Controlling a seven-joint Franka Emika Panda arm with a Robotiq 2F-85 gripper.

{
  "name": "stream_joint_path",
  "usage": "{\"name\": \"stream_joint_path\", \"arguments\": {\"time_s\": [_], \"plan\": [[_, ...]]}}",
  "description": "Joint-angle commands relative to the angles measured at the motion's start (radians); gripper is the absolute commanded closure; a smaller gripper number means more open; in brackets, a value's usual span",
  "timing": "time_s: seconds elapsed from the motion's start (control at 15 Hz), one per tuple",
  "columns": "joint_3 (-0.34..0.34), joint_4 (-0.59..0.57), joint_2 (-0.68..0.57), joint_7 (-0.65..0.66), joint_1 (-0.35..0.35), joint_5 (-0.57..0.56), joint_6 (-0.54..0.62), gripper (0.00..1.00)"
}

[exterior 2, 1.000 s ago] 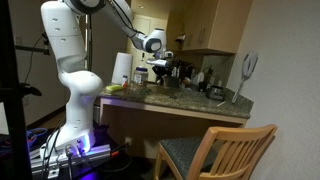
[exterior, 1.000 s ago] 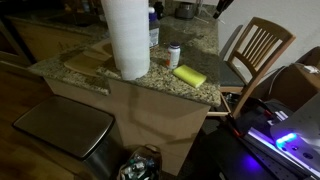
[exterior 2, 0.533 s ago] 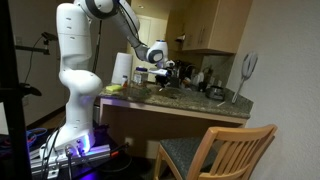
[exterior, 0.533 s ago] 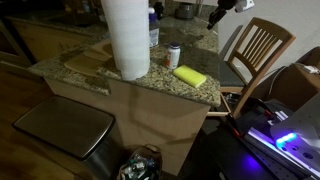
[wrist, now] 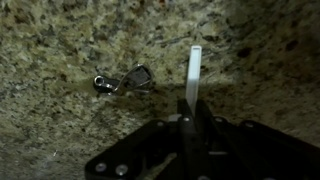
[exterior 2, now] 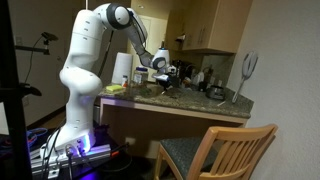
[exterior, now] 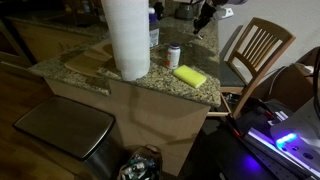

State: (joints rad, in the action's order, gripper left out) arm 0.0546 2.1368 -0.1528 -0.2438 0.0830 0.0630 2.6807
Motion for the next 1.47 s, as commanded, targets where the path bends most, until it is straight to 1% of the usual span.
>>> {"name": "stream_joint_path", "arguments": {"time_s": [0.0,0.07,0.27,0.47,0.67,0.8,0.87,1.07,1.2,1.27,1.33,1.4], "plan": [[-0.019,-0.031,-0.015,0.028,-0.043,-0.043,-0.105,0.97],[-0.009,-0.028,-0.015,0.05,-0.044,-0.079,-0.127,0.97],[-0.026,-0.019,-0.024,0.016,-0.066,-0.048,-0.193,0.97],[-0.047,0.0,-0.028,-0.026,-0.078,0.006,-0.207,0.97],[-0.05,0.004,-0.026,-0.028,-0.084,0.013,-0.215,0.97],[-0.042,0.009,-0.018,0.0,-0.084,-0.008,-0.216,0.62],[-0.038,0.009,-0.012,0.005,-0.084,-0.018,-0.216,0.57],[-0.037,0.017,0.037,-0.003,-0.091,-0.022,-0.225,0.35],[-0.038,0.036,0.106,-0.025,-0.101,0.002,-0.242,0.21],[-0.042,0.037,0.12,-0.023,-0.096,0.01,-0.236,0.15],[-0.042,0.045,0.167,-0.042,-0.098,0.028,-0.247,0.07],[-0.041,0.056,0.231,-0.075,-0.099,0.061,-0.269,0.02]]}}
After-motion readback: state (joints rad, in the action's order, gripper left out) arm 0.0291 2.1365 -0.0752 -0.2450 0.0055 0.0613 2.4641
